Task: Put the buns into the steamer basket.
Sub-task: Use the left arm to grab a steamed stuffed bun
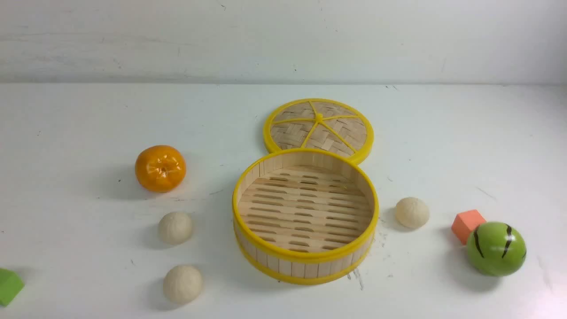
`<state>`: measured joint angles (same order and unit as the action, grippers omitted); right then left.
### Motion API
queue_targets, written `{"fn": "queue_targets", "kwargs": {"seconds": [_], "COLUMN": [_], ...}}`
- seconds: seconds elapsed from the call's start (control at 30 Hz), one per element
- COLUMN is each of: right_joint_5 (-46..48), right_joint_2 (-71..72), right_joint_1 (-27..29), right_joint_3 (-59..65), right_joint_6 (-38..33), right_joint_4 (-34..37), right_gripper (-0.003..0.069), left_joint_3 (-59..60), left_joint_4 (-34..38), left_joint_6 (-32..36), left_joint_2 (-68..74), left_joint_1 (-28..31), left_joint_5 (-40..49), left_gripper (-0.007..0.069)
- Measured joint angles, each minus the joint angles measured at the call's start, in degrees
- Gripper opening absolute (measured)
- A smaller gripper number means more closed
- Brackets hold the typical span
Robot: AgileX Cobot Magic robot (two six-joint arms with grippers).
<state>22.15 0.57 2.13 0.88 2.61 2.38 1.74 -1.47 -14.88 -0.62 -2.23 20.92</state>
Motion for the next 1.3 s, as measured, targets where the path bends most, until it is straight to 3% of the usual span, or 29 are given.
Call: {"fn": "queue_targets", "kwargs": {"seconds": [0.6, 0.83, 0.97, 1.0, 1.1, 1.3], "right_joint_5": [0.0, 0.0, 0.0, 0.0, 0.0, 0.0], "right_joint_2": [0.0, 0.0, 0.0, 0.0, 0.0, 0.0], "right_joint_1": [0.0, 0.0, 0.0, 0.0, 0.0, 0.0], "right_joint_3": [0.0, 0.0, 0.0, 0.0, 0.0, 0.0], "right_joint_6": [0.1, 0.1, 0.1, 0.1, 0.1, 0.0], "right_joint_4": [0.0, 0.0, 0.0, 0.0, 0.0, 0.0], "right_gripper": [0.0107, 0.0116, 0.0119, 0.0119, 0.0119, 0.0127], "left_joint_3": [0.0, 0.0, 0.0, 0.0, 0.0, 0.0], "left_joint_4": [-0.7, 3.4, 15.1, 23.6, 38.9, 48.0], "left_joint_6": [0.0, -0.3, -6.4, -11.5, -20.4, -23.6], "left_joint_2": [0.0, 0.0, 0.0, 0.0, 0.0, 0.0], "left_joint_1": [0.0, 0.0, 0.0, 0.0, 0.0, 0.0], "left_joint_5": [0.0, 0.0, -1.2, -2.5, -4.5, -6.0], "left_gripper": [0.0015, 0.0018, 0.002, 0.0021, 0.0022, 0.0031]}}
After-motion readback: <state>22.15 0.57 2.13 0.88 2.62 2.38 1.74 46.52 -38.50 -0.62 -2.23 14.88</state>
